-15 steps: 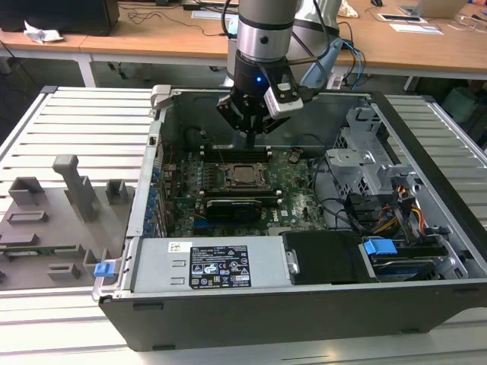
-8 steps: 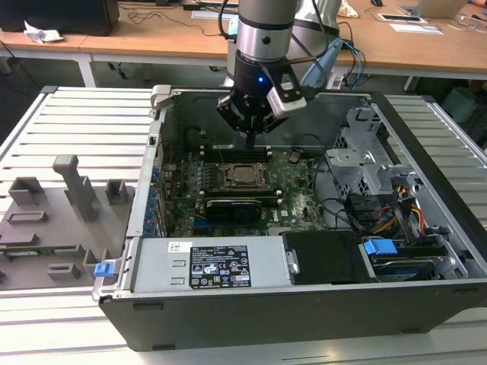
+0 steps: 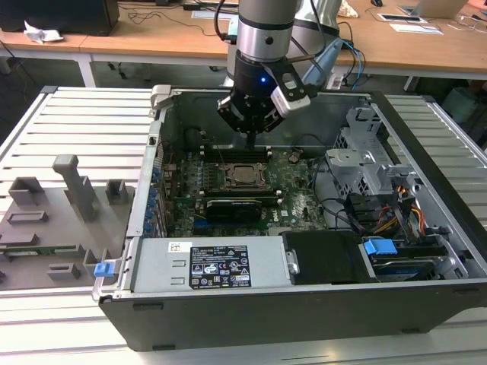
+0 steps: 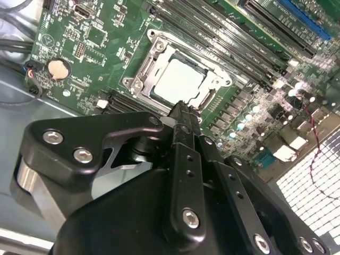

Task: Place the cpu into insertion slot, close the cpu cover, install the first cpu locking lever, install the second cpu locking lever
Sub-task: 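Install the first cpu locking lever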

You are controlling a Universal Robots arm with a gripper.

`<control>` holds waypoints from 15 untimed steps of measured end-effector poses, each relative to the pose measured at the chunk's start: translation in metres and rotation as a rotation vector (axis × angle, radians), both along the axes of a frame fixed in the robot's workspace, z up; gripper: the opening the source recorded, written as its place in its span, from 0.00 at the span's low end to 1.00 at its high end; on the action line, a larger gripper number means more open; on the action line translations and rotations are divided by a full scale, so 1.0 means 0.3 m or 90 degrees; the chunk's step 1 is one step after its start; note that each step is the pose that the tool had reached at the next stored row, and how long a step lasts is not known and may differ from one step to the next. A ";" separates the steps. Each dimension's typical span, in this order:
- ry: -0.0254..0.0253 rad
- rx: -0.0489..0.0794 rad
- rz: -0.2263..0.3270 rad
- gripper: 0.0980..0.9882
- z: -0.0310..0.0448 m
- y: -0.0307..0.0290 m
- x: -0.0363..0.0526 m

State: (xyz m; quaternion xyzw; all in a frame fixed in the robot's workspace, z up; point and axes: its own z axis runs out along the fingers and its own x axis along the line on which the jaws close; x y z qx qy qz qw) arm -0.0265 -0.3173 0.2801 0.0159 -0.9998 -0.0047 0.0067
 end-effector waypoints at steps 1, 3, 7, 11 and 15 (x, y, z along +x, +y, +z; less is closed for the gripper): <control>-0.0006 0.000 0.001 0.00 -0.001 0.000 -0.005; -0.0055 0.001 0.001 0.00 -0.002 0.000 -0.023; -0.0196 0.009 0.001 0.00 -0.004 0.000 -0.069; -0.0202 0.036 0.001 0.00 -0.005 0.000 -0.090; -0.0213 0.036 0.001 0.00 -0.005 0.000 -0.111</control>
